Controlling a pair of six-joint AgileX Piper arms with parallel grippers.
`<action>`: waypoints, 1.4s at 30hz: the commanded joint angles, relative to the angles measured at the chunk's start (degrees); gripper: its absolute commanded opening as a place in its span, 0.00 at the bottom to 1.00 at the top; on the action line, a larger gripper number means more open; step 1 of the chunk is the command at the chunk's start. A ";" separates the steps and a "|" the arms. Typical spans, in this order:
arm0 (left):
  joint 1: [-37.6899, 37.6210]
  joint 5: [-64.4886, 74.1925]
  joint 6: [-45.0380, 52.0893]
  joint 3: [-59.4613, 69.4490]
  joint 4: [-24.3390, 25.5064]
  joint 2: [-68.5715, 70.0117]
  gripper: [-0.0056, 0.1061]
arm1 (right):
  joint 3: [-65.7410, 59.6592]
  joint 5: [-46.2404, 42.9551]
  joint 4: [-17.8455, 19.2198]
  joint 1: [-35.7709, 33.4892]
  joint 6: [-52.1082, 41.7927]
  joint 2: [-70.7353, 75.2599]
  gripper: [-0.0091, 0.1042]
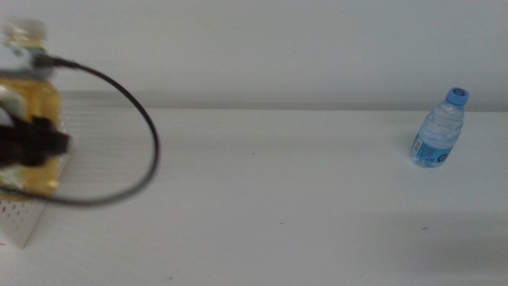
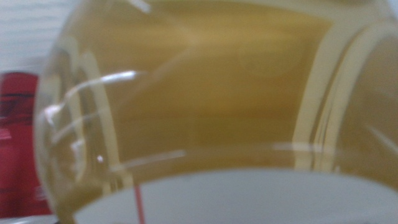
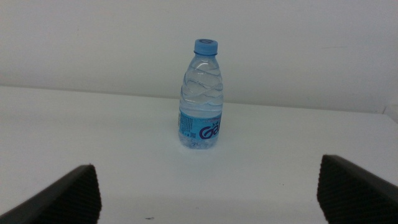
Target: Use arms to grab the bottles and put them into the dustbin to the left of the table.
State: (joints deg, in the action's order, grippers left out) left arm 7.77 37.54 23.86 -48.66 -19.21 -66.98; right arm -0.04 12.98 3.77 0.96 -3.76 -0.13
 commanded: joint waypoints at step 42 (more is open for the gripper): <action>18.48 33.05 11.85 -38.46 16.06 -39.72 0.81 | -2.16 -0.44 0.31 0.22 -0.20 2.17 0.90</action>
State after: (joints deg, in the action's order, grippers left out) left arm 26.12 70.15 35.81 -86.59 -2.56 -107.93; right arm -0.04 12.98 3.77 0.96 -3.76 -0.13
